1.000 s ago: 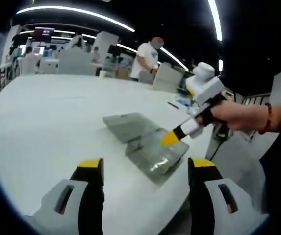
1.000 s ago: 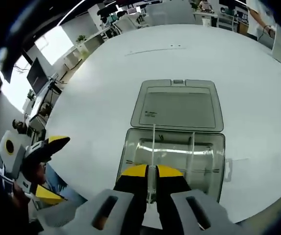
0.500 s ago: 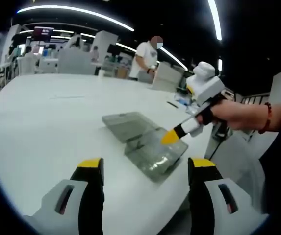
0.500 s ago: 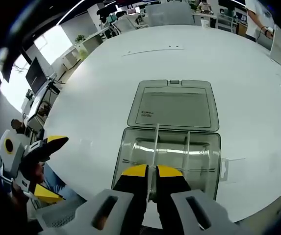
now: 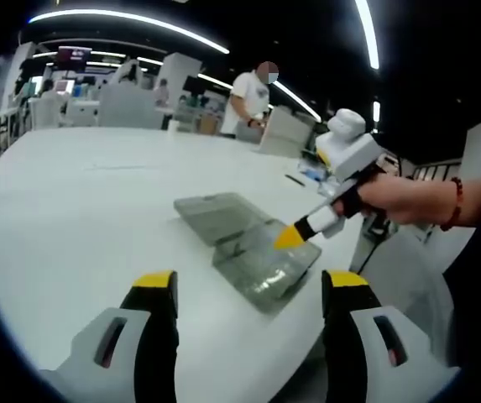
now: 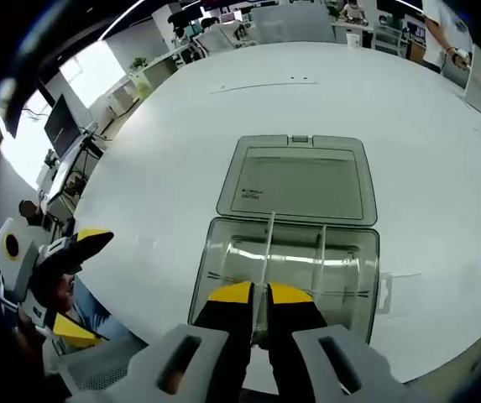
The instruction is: Insert the divider into the dual guide fixture by aligning both edges with the guide slots and pushing it downward to the bottom, including one-sided entry, uneven engagement, binding, and posture correction.
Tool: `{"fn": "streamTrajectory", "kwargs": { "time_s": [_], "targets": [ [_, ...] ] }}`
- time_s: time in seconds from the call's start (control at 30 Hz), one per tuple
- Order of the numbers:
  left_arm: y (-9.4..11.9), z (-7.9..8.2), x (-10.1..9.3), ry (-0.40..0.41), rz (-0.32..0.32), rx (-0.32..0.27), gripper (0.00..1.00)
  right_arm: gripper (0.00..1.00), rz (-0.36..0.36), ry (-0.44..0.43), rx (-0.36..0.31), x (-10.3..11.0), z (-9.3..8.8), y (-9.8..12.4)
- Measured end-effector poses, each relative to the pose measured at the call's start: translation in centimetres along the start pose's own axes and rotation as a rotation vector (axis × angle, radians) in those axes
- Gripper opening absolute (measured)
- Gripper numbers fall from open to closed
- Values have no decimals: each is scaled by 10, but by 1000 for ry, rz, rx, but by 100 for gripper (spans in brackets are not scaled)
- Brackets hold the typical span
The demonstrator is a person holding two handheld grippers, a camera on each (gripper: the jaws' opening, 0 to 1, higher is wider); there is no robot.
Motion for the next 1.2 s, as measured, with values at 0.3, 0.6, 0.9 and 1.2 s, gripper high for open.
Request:
{"fn": "streamTrajectory", "kwargs": {
  "time_s": [0.3,0.6,0.9,1.2],
  "targets": [
    [1,-1,0,2,2,4,68,0,7,25,9,3,-3,-8],
    [3,-2,-1,-5,6,11,68,1,12,32,4,4,-7,-15],
    [5,0,-2,-19,13,19,68,1,16,63,-3,8,-9,-16],
    [7,6,-6,-35,27,25,68,1,35,57,-17,7,-9,-16]
  ]
}}
Point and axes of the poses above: the point that each gripper's makers call its tool centre point, and the gripper's own axes: y roughly backward along the fingers, x roughly to its left, z roughly out of its top, the point moved 4 cm from there along y, roughly backward along the fingers, and after that the axes turned 2 degrees about -y, right-handed, at the moved point
